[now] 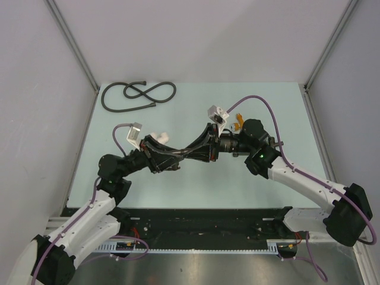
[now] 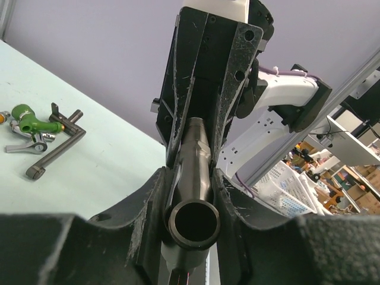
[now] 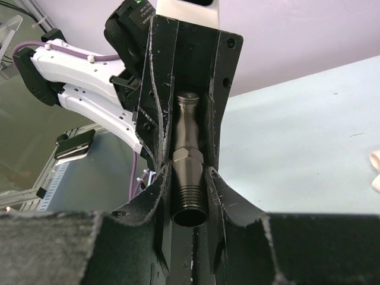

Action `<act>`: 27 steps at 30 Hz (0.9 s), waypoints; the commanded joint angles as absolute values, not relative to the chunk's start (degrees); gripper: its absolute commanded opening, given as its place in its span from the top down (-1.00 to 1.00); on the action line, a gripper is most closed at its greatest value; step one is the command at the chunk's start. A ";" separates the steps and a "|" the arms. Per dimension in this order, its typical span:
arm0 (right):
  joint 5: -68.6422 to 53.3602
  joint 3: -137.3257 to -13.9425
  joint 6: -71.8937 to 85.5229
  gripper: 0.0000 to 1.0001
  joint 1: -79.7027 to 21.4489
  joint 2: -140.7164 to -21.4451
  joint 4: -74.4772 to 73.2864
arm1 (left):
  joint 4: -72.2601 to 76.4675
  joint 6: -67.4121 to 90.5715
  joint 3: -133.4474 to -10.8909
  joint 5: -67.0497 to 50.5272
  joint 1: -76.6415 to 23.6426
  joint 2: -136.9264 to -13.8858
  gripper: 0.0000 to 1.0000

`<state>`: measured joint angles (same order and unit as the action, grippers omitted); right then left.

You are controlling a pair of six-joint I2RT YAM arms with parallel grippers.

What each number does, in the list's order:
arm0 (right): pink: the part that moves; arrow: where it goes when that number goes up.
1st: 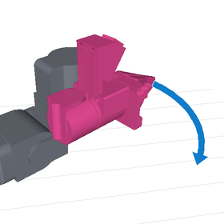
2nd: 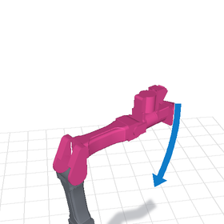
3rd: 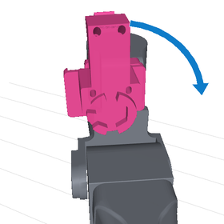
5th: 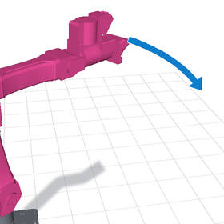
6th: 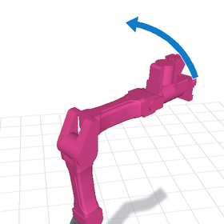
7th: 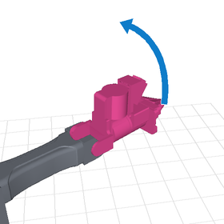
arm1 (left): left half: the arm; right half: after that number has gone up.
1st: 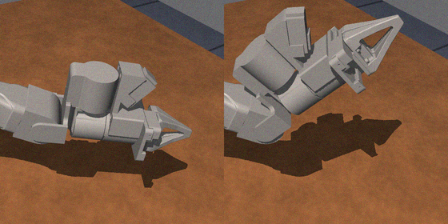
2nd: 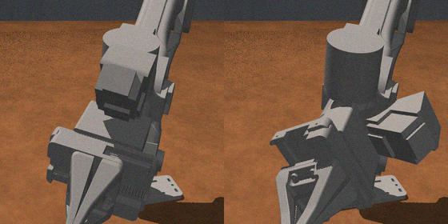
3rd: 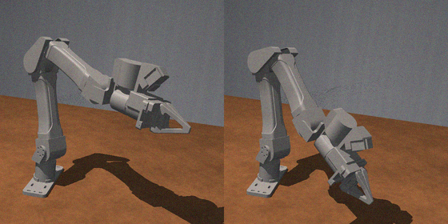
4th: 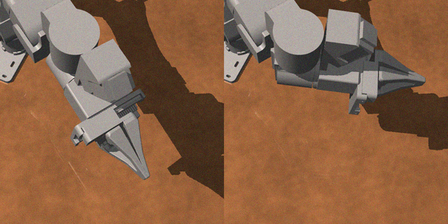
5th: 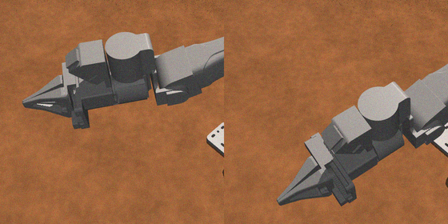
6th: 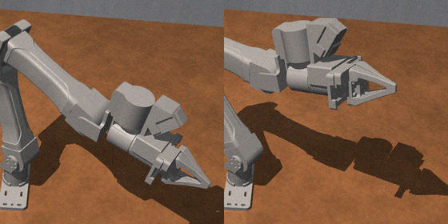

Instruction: Install the water faucets

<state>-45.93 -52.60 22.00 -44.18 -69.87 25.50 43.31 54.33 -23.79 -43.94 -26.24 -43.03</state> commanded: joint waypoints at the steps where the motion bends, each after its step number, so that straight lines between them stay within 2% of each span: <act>1: -44.91 -52.91 19.34 1.00 -44.21 -69.08 25.31 | 43.33 53.18 -26.19 -42.28 -26.37 -40.96 0.49; 5: -44.56 -52.65 18.63 1.00 -44.21 -69.52 24.18 | 38.61 50.98 -26.89 -41.22 -25.67 -39.03 0.94; 6: -44.30 -52.65 18.02 0.98 -44.21 -69.52 23.82 | 37.19 49.41 -27.42 -40.79 -25.49 -38.68 1.00; 7: -43.51 -52.65 17.50 0.89 -44.12 -69.52 23.38 | 35.52 48.44 -27.77 -40.35 -25.23 -38.32 1.00; 8: -43.07 -52.65 17.06 0.62 -44.12 -69.52 22.42 | 31.24 47.38 -28.12 -39.73 -24.53 -37.45 1.00; 9: -42.54 -52.65 15.92 0.46 -44.03 -69.43 21.98 | 28.24 44.68 -29.43 -39.12 -24.09 -37.01 1.00; 10: -41.41 -52.73 15.56 0.17 -44.03 -69.52 21.36 | 24.82 43.08 -30.31 -37.11 -23.04 -36.57 1.00; 12: -39.39 -52.65 14.68 -0.06 -43.16 -70.04 21.01 | 14.71 38.70 -32.95 -34.99 -21.45 -35.77 1.00; 13: -38.51 -52.65 14.24 -0.24 -42.81 -70.22 20.92 | 11.46 37.45 -33.74 -32.37 -19.71 -35.60 1.00; 16: -34.55 -52.73 12.49 -0.52 -42.01 -72.24 20.92 | -3.20 32.09 -36.99 -26.66 -16.01 -34.72 1.00; 21: -26.30 -54.49 8.88 -0.80 -42.27 -80.39 20.66 | -13.78 23.04 -41.13 -14.88 -13.71 -33.84 1.00; 27: -14.25 -60.89 5.01 -0.93 -45.43 -93.06 20.04 | -19.68 15.30 -42.89 -1.07 -13.54 -32.78 1.00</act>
<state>-24.99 -54.74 8.93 -43.20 -86.32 20.25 -14.44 23.59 -39.24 -13.17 -14.04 -34.39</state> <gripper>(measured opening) 0.941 0.373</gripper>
